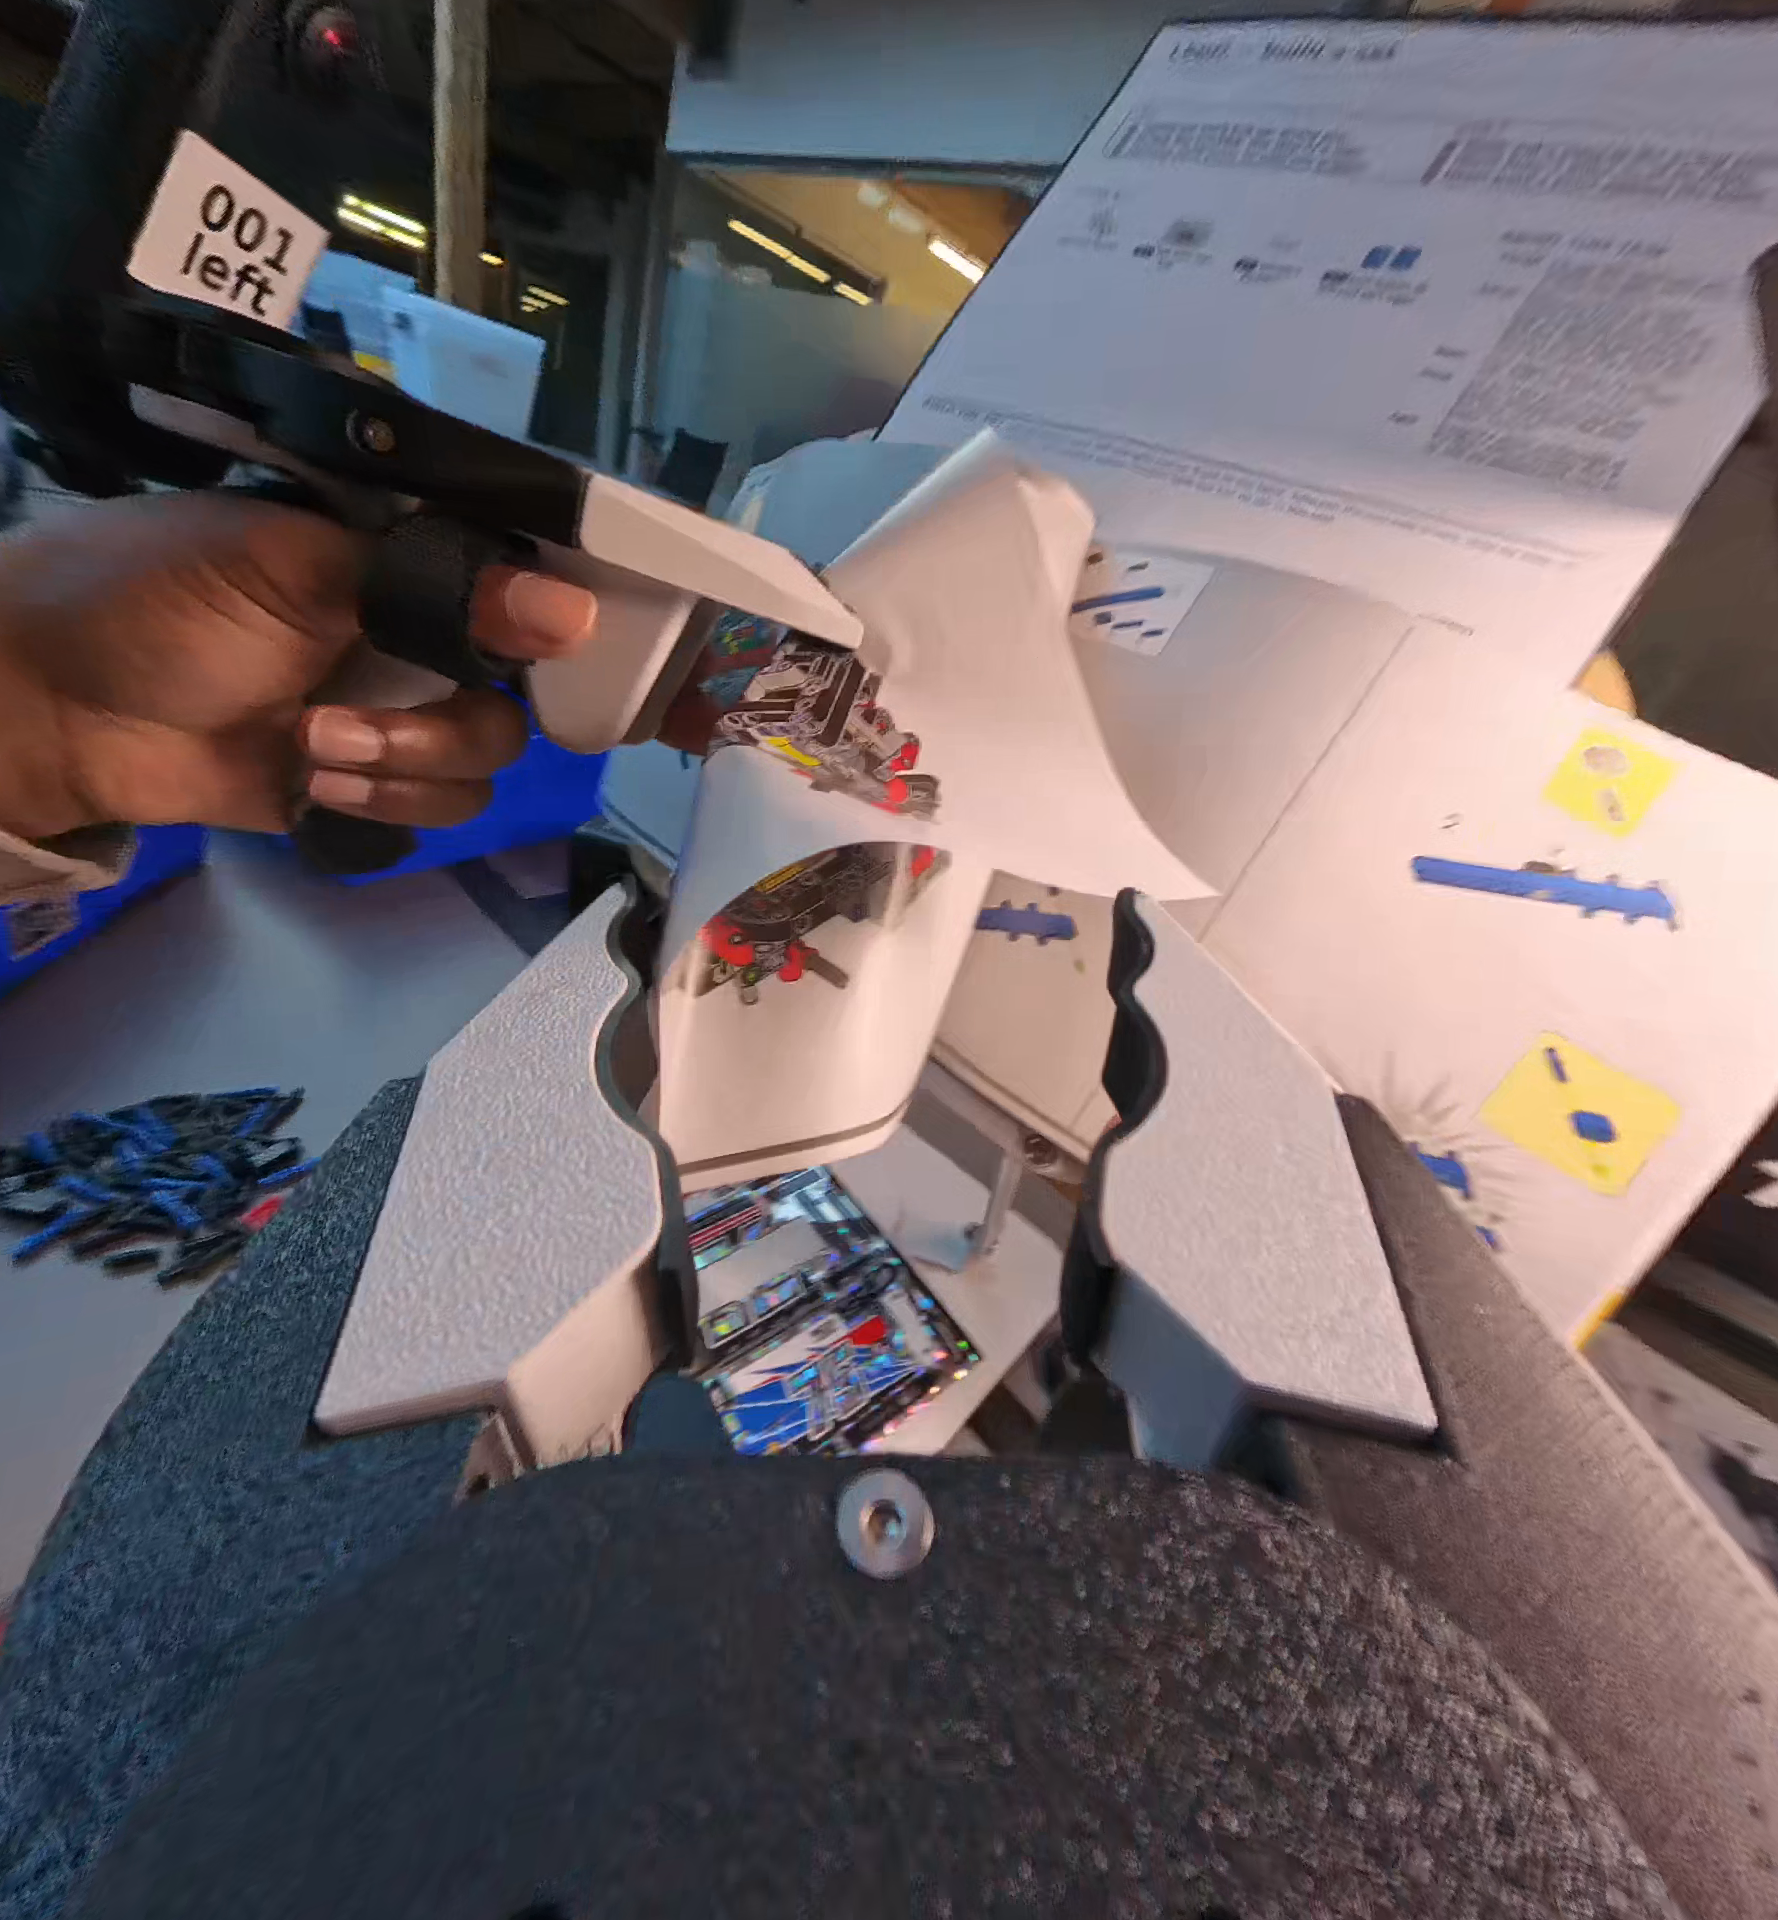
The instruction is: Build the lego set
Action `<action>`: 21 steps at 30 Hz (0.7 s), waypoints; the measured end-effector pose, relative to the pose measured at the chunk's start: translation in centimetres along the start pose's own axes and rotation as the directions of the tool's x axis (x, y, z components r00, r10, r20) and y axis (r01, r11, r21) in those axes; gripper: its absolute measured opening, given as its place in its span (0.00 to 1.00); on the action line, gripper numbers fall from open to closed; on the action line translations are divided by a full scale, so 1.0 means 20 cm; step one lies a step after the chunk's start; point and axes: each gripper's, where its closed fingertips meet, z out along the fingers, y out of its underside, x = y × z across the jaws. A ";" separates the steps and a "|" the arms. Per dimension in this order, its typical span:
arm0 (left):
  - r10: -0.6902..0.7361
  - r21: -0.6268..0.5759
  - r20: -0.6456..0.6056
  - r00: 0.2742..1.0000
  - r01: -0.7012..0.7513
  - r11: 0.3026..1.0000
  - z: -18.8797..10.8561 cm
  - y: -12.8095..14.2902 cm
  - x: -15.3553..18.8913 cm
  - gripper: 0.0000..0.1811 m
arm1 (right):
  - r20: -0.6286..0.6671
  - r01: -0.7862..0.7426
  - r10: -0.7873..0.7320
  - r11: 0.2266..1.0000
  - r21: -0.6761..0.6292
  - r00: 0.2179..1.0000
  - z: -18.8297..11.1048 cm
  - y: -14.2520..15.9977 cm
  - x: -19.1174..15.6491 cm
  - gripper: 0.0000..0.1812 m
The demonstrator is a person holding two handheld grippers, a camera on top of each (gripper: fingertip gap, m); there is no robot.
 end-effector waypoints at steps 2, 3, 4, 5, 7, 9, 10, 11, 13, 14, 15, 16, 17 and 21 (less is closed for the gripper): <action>0.001 0.007 -0.010 1.000 -0.001 1.000 0.00 0.00 0.01 0.00 | 0.145 -0.081 0.086 0.996 -0.036 0.986 0.02 0.01 -0.12 0.32; -0.005 0.012 -0.011 1.000 0.005 1.000 -0.01 -0.01 0.01 0.00 | 0.152 -0.087 0.090 0.996 -0.028 0.984 0.03 0.00 -0.14 0.21; -0.011 0.015 -0.009 1.000 0.011 1.000 -0.02 -0.01 0.01 0.00 | 0.139 -0.055 0.057 0.998 -0.017 0.989 0.03 -0.02 -0.15 0.08; -0.014 0.019 -0.005 1.000 0.014 1.000 -0.03 -0.02 0.00 0.00 | 0.121 -0.018 0.020 1.000 -0.015 0.992 0.03 -0.03 -0.16 0.03; -0.022 0.023 0.020 1.000 0.021 0.999 -0.08 -0.03 -0.01 0.04 | 0.118 0.021 -0.019 1.000 -0.013 0.993 0.03 -0.06 -0.19 0.00; -0.003 0.040 0.038 0.999 0.001 0.999 -0.16 -0.05 0.02 0.12 | 0.104 0.053 -0.053 0.999 0.000 0.993 0.03 -0.10 -0.22 0.00; 0.014 0.047 0.054 0.998 -0.017 0.999 -0.21 -0.07 0.05 0.16 | 0.099 0.081 -0.081 0.997 0.005 0.992 0.04 -0.11 -0.24 0.00; 0.043 0.056 0.058 0.997 -0.046 0.997 -0.25 -0.08 0.09 0.19 | 0.096 0.113 -0.114 0.993 0.011 0.989 0.06 -0.13 -0.27 0.00; 0.089 0.063 0.044 0.995 -0.092 0.994 -0.32 -0.09 0.17 0.25 | 0.098 0.179 -0.180 0.984 0.015 0.979 0.11 -0.15 -0.35 0.00; 0.096 0.051 0.027 0.995 -0.097 0.994 -0.35 -0.09 0.21 0.29 | 0.099 0.208 -0.208 0.978 0.016 0.973 0.15 -0.16 -0.40 0.00; 0.094 0.041 0.024 0.995 -0.095 0.995 -0.37 -0.09 0.23 0.33 | 0.100 0.229 -0.230 0.973 0.020 0.968 0.19 -0.17 -0.45 0.00; 0.094 0.035 0.039 0.995 -0.096 0.995 -0.40 -0.09 0.21 0.33 | 0.090 0.241 -0.242 0.970 0.023 0.966 0.23 -0.18 -0.49 0.00; 0.102 0.029 0.070 0.992 -0.104 0.994 -0.42 -0.09 0.18 0.31 | 0.088 0.258 -0.259 0.966 0.024 0.962 0.28 -0.18 -0.54 0.00; 0.168 -0.002 0.222 0.960 -0.172 0.985 -0.55 -0.10 -0.01 0.04 | 0.062 0.319 -0.320 0.947 0.027 0.945 0.46 -0.19 -0.65 0.00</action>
